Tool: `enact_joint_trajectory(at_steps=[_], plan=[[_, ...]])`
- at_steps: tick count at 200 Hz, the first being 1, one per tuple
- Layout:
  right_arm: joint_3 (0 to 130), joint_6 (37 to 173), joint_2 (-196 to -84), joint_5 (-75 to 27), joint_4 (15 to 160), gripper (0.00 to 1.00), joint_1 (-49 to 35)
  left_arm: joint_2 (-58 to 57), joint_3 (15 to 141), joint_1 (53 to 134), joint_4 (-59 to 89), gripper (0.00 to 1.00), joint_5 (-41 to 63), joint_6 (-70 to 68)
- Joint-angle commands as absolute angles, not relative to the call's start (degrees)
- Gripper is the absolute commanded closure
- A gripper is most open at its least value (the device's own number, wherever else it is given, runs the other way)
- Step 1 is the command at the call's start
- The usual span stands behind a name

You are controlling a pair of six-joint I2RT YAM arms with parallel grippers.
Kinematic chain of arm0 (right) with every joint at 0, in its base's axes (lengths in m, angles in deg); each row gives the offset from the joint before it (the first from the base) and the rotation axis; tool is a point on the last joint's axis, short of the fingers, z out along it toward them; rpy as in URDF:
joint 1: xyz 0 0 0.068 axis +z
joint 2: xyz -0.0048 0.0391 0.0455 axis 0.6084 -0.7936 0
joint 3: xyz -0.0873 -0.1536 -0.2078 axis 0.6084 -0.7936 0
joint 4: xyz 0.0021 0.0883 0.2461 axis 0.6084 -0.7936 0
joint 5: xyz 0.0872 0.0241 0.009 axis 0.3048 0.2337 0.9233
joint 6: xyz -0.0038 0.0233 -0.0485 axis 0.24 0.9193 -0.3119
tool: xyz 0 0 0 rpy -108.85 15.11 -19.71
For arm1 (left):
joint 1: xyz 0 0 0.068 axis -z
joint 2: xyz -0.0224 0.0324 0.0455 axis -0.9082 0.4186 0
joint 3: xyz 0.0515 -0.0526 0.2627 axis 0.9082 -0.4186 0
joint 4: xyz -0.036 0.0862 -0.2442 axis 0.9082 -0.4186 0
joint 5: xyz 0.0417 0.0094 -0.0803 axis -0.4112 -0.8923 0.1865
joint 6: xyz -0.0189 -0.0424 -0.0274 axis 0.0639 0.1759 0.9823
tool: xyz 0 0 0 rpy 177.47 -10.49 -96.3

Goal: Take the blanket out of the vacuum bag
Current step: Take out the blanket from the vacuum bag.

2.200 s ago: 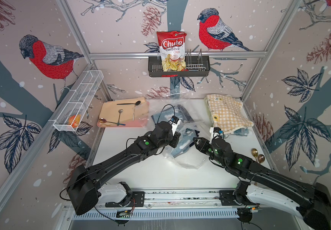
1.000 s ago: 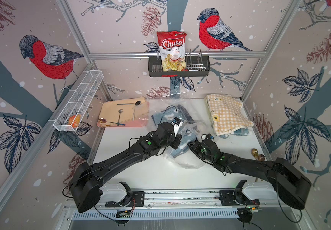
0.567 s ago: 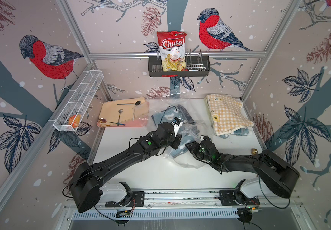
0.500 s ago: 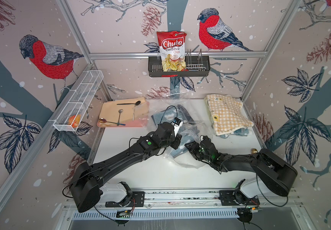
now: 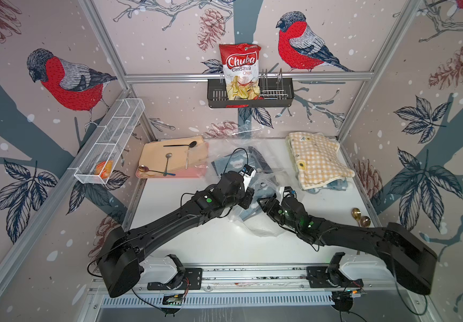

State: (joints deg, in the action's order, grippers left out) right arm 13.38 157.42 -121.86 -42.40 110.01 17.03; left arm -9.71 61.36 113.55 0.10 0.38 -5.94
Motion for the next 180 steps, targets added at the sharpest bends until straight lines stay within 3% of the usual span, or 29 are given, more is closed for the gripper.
enact_joint_trajectory(at_steps=[1, 32, 60, 111, 148, 180], plan=[[13.7, 149.4, -117.1, -52.6, 96.9, 0.42, 22.5, -10.0, 61.6, 113.7, 1.4, 0.91, 0.5, -5.4], [11.8, 148.1, -114.5, -54.7, 93.0, 0.43, 29.2, -10.1, 61.8, 113.8, 1.1, 0.91, 0.3, -5.5], [12.6, 142.7, -116.9, -49.4, 97.5, 0.42, 29.0, -10.5, 61.5, 113.8, 1.3, 0.91, -0.3, -5.6], [16.7, 140.2, -123.5, -30.9, 100.0, 0.39, 13.3, -10.7, 61.7, 113.9, 0.9, 0.91, -0.9, -5.9], [21.7, 138.1, -121.1, -34.7, 92.4, 0.4, 7.4, -11.1, 61.6, 113.9, 1.0, 0.91, -1.3, -5.9], [20.9, 144.1, -115.9, -43.8, 88.8, 0.38, 5.4, -11.0, 61.6, 113.9, 1.1, 0.91, -0.9, -6.0]])
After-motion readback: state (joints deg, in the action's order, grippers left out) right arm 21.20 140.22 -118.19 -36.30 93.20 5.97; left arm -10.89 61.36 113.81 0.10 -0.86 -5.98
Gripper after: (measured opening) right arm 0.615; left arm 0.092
